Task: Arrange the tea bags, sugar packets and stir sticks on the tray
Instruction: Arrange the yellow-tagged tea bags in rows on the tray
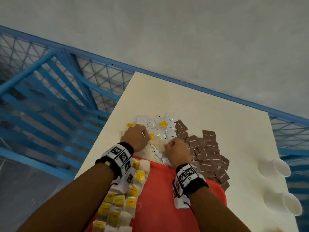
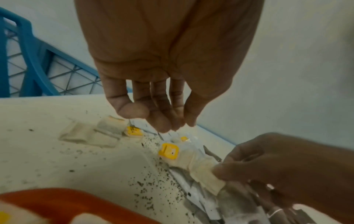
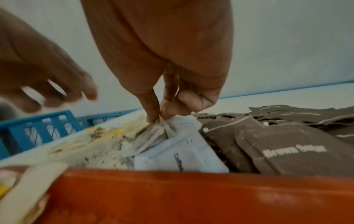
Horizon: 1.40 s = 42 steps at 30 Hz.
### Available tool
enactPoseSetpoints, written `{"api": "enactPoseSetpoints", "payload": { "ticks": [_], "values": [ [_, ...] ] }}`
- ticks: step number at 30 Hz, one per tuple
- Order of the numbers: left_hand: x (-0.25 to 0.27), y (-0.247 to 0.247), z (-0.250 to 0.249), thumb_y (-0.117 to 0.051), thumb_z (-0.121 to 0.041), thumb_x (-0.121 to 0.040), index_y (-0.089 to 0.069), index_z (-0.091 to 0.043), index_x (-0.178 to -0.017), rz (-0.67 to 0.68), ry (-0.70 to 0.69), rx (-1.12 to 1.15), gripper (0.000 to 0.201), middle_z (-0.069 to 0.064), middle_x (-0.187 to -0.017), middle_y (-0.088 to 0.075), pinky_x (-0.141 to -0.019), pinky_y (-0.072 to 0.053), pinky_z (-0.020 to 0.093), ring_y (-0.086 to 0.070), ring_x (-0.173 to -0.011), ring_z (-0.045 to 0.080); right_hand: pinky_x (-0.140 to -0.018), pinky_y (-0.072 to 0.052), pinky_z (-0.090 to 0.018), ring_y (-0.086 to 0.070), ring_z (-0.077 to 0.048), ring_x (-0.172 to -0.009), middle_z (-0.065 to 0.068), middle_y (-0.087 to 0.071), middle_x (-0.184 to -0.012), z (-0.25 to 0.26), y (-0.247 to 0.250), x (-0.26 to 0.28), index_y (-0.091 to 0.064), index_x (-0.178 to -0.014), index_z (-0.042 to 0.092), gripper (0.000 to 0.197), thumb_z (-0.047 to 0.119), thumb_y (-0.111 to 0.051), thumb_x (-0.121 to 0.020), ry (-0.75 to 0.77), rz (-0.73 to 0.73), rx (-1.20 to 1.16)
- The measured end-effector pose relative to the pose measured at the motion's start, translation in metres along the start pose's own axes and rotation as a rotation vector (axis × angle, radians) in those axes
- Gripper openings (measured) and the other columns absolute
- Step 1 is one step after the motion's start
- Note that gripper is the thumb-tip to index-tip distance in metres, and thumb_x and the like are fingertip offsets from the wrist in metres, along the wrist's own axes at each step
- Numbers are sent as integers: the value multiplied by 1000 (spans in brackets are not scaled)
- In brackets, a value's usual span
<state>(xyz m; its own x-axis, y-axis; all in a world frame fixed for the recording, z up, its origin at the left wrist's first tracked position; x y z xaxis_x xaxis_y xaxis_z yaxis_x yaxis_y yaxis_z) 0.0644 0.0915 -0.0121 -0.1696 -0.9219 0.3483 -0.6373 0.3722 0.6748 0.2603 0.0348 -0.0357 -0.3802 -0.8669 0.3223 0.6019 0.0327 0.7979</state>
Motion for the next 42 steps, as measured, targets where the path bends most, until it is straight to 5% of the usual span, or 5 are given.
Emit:
{"api": "enactPoseSetpoints", "payload": {
  "ticks": [6,17,25,30,42],
  "values": [
    [-33,-42,-8,-76,-55,-77,-49,-26,-98,82,64,-118,44,1,-103,-60,-83,-51,40,-59,-97,26,-52,-41,-9,-56,-1,-61,10,-65,-71,-20,34,5,-68,-78,18,12,23,-73,-87,39,-43,-279],
    [-31,-4,-27,-65,-15,-86,-71,-10,-85,-59,52,124,8,-3,-80,-66,-61,-45,20,-60,-77,14,-54,-38,-32,-46,-16,-47,-8,-58,-63,-60,50,8,-71,-94,6,14,19,-71,-90,-228,179,-912],
    [16,-7,5,-57,-5,-89,-61,-4,-93,153,329,1113,5,18,-109,-63,-93,-56,50,-66,-105,35,-58,-43,-30,-59,-10,-58,-5,-66,-76,25,51,28,-70,-99,3,16,17,-68,-92,-36,429,-850],
    [36,-35,17,-49,-18,-76,-69,-1,-104,275,432,1462,39,18,-88,-59,-72,-48,43,-54,-70,31,-50,-37,-22,-56,-10,-58,-1,-65,-71,83,22,39,-74,-86,7,7,14,-71,-89,79,573,-701],
    [15,0,51,-59,-6,-95,-56,1,-93,60,303,950,8,14,-67,-60,-53,-48,28,-57,-50,19,-61,-49,-21,-69,-15,-80,-1,-76,-87,82,6,-37,-77,-85,11,16,16,-63,-89,115,169,-104]
  ]
}}
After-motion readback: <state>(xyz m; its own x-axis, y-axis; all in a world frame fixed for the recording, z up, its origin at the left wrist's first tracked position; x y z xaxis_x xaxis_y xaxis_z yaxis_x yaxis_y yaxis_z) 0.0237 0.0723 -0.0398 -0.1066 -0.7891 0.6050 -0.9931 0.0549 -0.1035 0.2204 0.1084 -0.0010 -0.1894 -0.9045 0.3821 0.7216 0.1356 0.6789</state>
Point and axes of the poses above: each hand's wrist, its own x-axis away from the middle knuckle, its own y-axis out of the back of the hand, z = x × y, the point moved 9 cm from there along -x, towards the middle knuckle
